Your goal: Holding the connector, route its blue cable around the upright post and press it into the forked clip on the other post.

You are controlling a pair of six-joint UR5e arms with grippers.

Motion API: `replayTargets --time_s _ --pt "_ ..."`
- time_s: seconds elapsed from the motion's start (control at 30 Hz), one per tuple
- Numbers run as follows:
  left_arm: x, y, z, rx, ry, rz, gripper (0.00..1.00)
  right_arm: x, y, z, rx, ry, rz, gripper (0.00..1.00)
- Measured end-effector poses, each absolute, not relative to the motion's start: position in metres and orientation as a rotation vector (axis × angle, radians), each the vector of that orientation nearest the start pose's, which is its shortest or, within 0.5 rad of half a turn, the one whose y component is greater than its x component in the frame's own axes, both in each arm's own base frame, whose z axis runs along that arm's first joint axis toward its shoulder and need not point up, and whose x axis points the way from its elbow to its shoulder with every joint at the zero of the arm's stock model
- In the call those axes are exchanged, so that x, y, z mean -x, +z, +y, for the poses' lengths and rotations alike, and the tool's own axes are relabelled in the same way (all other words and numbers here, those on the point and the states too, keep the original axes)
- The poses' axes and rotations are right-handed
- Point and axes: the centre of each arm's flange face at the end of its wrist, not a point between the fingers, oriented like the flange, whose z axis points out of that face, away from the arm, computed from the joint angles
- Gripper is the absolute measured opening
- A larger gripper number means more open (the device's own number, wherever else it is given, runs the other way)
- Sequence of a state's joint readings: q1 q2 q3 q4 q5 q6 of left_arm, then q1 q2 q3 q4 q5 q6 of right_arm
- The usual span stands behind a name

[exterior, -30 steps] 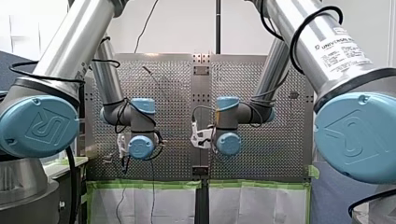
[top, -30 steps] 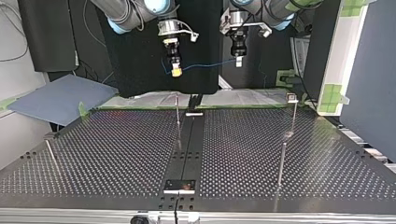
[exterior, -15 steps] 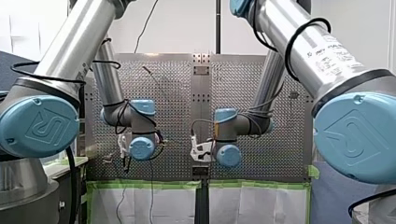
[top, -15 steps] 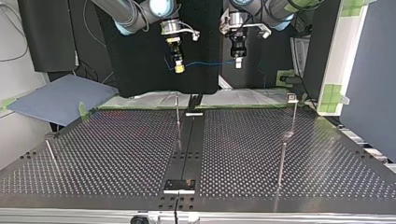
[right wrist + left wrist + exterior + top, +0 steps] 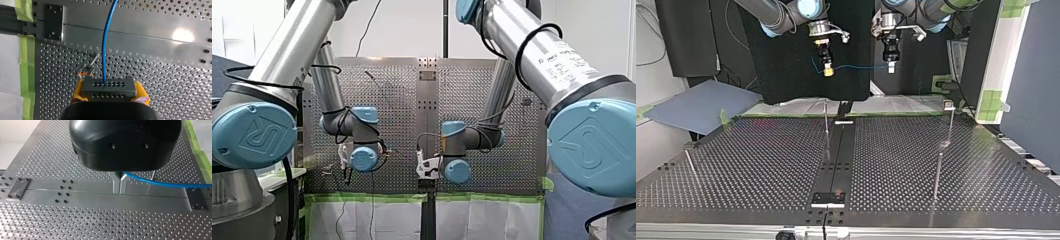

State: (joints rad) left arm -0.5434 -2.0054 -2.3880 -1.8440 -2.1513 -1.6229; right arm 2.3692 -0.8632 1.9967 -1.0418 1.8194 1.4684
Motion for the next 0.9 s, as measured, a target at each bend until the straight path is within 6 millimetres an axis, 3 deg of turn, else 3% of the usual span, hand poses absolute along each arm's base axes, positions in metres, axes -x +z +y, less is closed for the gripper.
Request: replayTargets --time_s 0.7,0.9 --pt "-0.292 0.079 -0.271 0.080 -0.023 1.535 0.01 -0.458 0.027 -0.294 -1.696 1.464 -0.832 0.00" --pt "-0.300 0.097 -0.281 0.101 -0.023 1.510 0.01 -0.464 0.038 -0.308 -1.652 1.464 -0.903 0.00"
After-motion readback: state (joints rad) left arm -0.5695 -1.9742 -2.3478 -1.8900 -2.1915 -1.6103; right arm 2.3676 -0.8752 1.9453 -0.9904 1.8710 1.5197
